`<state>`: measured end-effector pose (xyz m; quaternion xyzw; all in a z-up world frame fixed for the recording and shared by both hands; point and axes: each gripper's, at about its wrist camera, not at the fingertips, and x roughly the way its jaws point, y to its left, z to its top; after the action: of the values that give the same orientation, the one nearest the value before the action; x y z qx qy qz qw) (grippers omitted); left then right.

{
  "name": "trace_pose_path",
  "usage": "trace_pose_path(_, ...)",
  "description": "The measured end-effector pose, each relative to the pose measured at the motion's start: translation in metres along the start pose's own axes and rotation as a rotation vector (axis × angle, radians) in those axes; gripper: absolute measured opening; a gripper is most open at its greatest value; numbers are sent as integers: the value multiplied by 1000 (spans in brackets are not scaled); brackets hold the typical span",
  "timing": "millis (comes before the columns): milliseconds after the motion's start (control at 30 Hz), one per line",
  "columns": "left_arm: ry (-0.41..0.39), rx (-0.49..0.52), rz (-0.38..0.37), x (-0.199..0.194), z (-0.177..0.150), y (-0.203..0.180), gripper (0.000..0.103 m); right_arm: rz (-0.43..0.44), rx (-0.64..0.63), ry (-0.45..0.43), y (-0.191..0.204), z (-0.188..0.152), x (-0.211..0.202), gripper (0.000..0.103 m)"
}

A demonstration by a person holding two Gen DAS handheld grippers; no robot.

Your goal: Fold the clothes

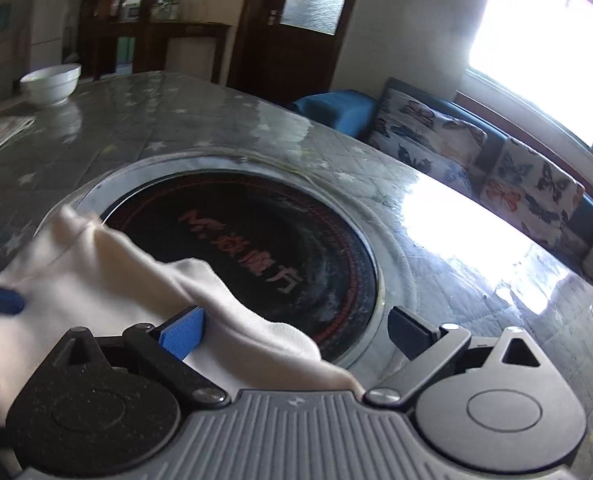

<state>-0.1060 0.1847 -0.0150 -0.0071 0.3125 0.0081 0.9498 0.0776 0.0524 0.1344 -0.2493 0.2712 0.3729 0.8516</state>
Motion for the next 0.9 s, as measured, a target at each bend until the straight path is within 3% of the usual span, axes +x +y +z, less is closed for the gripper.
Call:
trace_pose_path(133,0,-1,1,0,0,0,76,0,42,22,-9,1,5,99)
trace_pose_path(267,2,-4,3,0,-1,1,78,-39,52,-26,-17,-3,-17,98)
trace_pose_path(533,2,-4,4,1,-1,1,79,-100,113,26,-50,-28,-13,96)
trace_pose_path(700,7,-6,7,-1,0,0,80,-88,121,-29,-53,-30,-28,96)
trace_pose_path(900,7,-7,5,0,1,0,80,-175,92,-27,-60,-47,-51,93)
